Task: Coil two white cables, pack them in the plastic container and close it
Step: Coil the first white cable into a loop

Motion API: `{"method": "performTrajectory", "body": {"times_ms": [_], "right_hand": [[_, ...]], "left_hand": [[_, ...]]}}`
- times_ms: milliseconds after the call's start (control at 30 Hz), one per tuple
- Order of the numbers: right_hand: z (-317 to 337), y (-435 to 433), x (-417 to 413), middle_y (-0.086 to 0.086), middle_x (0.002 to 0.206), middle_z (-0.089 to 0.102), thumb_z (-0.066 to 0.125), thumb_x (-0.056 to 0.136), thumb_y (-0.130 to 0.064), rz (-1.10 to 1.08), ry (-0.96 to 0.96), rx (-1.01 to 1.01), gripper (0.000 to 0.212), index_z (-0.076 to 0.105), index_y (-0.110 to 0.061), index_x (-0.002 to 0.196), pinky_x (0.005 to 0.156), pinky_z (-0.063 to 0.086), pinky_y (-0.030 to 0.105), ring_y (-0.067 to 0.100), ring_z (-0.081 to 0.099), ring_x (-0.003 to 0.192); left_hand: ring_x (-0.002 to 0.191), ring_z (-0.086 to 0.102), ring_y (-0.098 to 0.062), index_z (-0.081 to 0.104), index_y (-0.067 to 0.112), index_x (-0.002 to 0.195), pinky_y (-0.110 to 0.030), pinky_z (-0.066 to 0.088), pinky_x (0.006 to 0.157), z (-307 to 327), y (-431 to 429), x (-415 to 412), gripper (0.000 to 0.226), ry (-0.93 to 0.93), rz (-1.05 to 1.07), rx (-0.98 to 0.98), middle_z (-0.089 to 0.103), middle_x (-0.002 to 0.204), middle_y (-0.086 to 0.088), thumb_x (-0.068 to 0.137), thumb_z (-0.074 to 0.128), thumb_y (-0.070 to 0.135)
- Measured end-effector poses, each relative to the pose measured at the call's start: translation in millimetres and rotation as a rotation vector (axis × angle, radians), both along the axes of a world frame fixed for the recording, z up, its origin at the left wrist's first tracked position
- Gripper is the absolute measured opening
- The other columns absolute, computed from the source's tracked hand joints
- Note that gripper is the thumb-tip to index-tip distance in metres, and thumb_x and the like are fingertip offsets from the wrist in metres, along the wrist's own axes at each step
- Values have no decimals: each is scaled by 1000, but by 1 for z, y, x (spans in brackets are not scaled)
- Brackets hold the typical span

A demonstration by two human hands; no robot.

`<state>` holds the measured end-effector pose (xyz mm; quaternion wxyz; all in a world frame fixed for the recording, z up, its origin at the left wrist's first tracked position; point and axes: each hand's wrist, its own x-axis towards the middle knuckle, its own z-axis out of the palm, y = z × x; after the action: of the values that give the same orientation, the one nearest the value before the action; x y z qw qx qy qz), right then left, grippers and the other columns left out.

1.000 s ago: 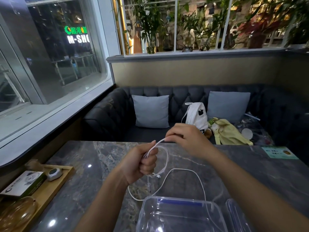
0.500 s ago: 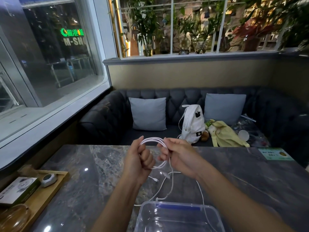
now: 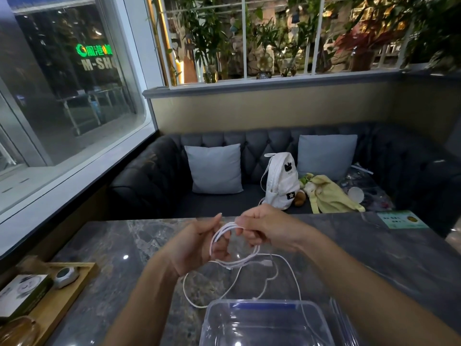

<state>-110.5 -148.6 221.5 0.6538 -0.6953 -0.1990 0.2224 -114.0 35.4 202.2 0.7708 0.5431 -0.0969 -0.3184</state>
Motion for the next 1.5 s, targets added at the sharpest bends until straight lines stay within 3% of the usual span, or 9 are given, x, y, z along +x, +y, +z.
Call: {"method": "performTrajectory", "body": {"times_ms": [233, 533, 633, 733, 967, 1233, 1333, 1433, 1500], "right_hand": [[-12, -6, 5, 4, 61, 53, 54, 90, -19, -171, -105, 26, 21, 62, -2, 82, 51, 42, 18, 11, 49, 53], [-46, -25, 17, -3, 67, 55, 55, 88, -9, -382, -275, -208, 24, 61, -9, 111, 46, 37, 14, 2, 47, 49], [-54, -25, 19, -6, 106, 65, 51, 91, -10, -347, -515, -438, 33, 58, -20, 121, 70, 46, 12, -5, 58, 83], [-60, -28, 17, 1, 123, 62, 49, 91, -12, -315, -672, -588, 35, 57, -26, 122, 93, 47, 36, 17, 57, 111], [-35, -16, -6, 7, 103, 60, 44, 87, -10, -85, -1061, -1316, 25, 55, -16, 109, 60, 33, 34, 29, 60, 89], [10, 14, -44, 4, 97, 66, 45, 89, -24, 178, -1082, -979, 18, 61, -16, 90, 69, 45, 36, 25, 60, 89], [21, 17, -41, -1, 102, 66, 49, 89, -30, 94, -1019, -808, 19, 65, -22, 94, 76, 46, 36, 20, 59, 93], [22, 16, -33, 0, 96, 66, 56, 86, -33, -21, -989, -729, 17, 66, -20, 91, 75, 45, 36, 19, 59, 89], [17, 10, -28, -1, 94, 65, 60, 83, -33, -97, -911, -678, 17, 66, -19, 90, 76, 46, 36, 19, 59, 88]], "left_hand": [[34, 5, -8, 50, 20, 51, -16, 12, 33, 11, -9, -4, 35, 69, 125, -154, 22, 35, 12, 83, 43, 29], [37, 3, -8, 45, 18, 50, -18, 6, 36, 31, 22, -2, 30, 36, 430, -342, 8, 48, 7, 80, 42, 23], [38, 2, -9, 42, 18, 51, -18, 6, 37, 27, 21, -2, 40, 62, 530, -403, 7, 49, 7, 89, 36, 22], [38, 3, -9, 42, 18, 50, -18, 10, 32, 25, 28, 1, 48, 65, 626, -441, 8, 46, 7, 96, 29, 23], [23, 23, -4, 35, 18, 63, -15, 20, 29, 13, 18, 5, 39, 38, 796, -221, 28, 29, 4, 99, 25, 28], [26, 47, -13, 39, 12, 66, -13, 36, 33, 5, -15, -6, 39, -137, 622, 286, 51, 31, -1, 100, 26, 27], [53, 54, -19, 56, 4, 73, -26, 40, 53, -1, -26, -14, 38, -267, 463, 482, 59, 56, -10, 98, 34, 22], [45, 50, -14, 57, 8, 61, -27, 39, 50, -7, -30, -18, 34, -247, 364, 382, 54, 50, -5, 88, 38, 1], [31, 25, -6, 49, 18, 50, -20, 22, 38, -6, -33, -21, 46, -48, 240, 163, 37, 37, 6, 92, 31, 11]]}}
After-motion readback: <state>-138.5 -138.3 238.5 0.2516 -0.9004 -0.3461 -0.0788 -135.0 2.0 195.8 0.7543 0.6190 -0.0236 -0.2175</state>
